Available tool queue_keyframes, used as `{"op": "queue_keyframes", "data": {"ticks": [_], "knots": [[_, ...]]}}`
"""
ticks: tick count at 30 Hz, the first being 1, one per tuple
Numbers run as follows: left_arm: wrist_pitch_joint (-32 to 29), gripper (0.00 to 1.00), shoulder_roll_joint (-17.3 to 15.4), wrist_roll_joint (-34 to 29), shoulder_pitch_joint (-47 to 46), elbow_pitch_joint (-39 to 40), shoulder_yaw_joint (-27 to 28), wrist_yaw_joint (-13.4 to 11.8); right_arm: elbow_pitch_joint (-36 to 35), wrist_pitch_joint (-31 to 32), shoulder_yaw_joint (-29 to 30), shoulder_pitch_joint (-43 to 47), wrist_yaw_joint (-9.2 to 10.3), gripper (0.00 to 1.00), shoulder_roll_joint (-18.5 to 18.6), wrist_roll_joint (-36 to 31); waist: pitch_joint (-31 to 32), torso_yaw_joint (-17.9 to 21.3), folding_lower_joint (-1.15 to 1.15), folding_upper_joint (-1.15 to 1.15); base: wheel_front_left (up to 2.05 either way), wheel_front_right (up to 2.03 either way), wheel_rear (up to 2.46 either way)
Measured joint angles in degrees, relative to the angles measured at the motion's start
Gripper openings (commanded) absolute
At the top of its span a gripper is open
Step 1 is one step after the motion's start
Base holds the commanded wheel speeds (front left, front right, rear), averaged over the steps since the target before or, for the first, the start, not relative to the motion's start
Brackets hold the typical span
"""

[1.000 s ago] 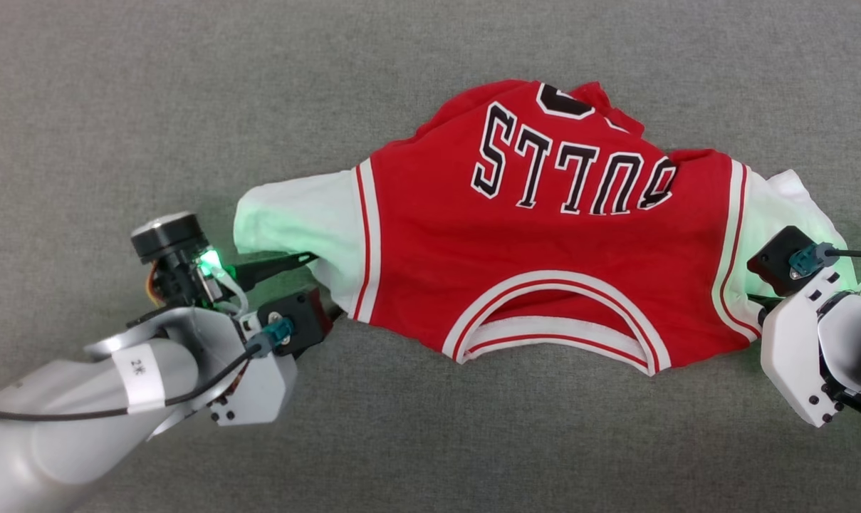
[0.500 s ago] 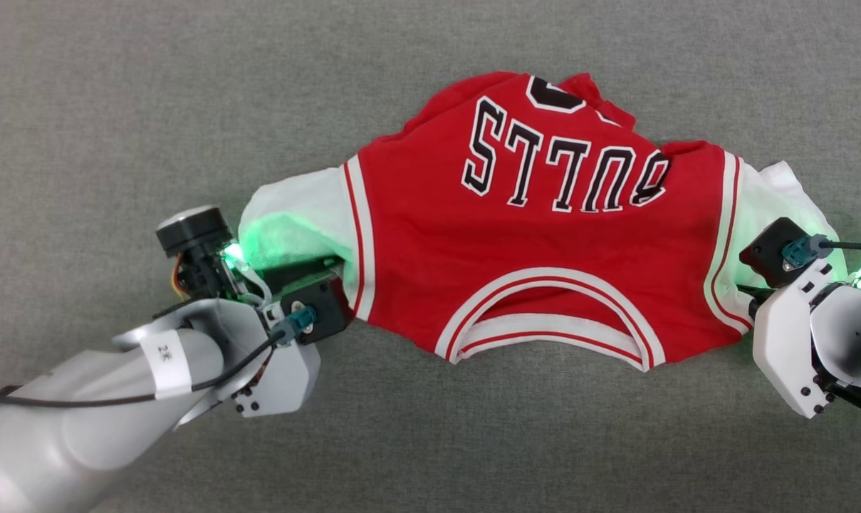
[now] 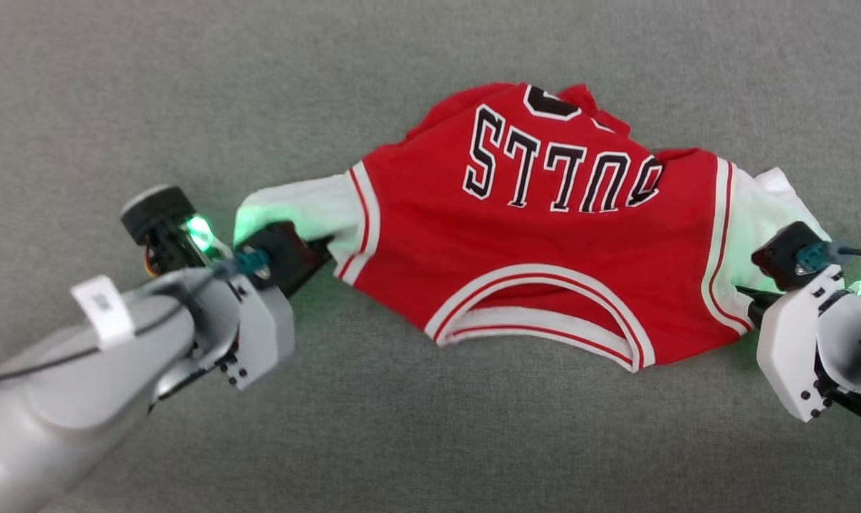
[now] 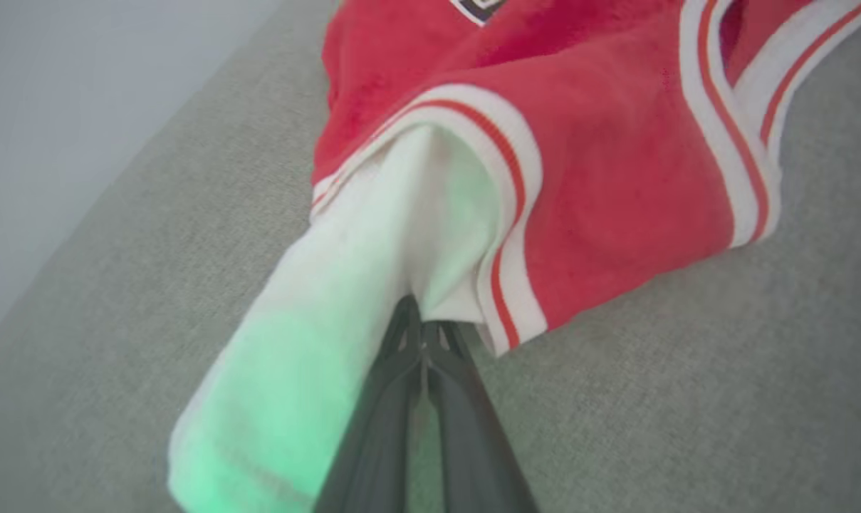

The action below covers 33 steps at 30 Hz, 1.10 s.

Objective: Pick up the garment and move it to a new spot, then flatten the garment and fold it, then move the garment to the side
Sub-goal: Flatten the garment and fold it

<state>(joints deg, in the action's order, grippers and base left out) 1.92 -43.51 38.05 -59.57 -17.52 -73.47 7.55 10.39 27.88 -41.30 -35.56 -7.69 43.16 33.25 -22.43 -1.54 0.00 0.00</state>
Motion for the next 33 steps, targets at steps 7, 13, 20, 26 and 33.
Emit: {"op": "queue_keyframes", "data": {"ticks": [7, 13, 20, 26, 33], "knots": [[5.33, 0.00, -0.94, 14.14, -0.54, 0.47, 0.03, 0.00, -1.38, -5.33, 7.88, 2.86, 0.15, 0.00, -0.74, 2.22, 3.47, -0.77, 0.00, 0.00, 0.00, 0.00, 0.00], [8.50, 0.00, -1.94, 26.01, -2.32, 2.78, 0.00, 0.00, -4.80, -6.71, 16.34, 4.75, 0.15, 0.00, -1.52, 3.28, 4.99, -1.35, 0.00, 0.00, 0.00, 0.00, 0.00], [10.73, 0.00, -0.71, 38.25, -6.03, -1.35, 1.43, 0.00, -3.63, -6.15, 25.41, 2.96, 0.15, 0.00, -8.69, -0.46, 3.27, -0.93, 0.00, 0.00, 0.00, 0.00, 0.00], [7.57, 0.00, 3.53, 48.49, -11.64, -9.76, 5.73, 0.00, 4.06, -5.19, 31.56, -7.59, 0.16, 0.00, -19.05, -2.53, 0.73, -0.25, 0.00, 0.00, 0.00, 0.00, 0.00], [5.25, 0.00, 7.35, 52.26, -27.01, -21.90, 13.12, 0.00, 15.55, -9.46, 44.10, -31.32, 0.16, 0.00, -30.97, -9.39, -3.43, 0.91, 0.00, 0.00, 0.00, 0.00, 0.00]]}}
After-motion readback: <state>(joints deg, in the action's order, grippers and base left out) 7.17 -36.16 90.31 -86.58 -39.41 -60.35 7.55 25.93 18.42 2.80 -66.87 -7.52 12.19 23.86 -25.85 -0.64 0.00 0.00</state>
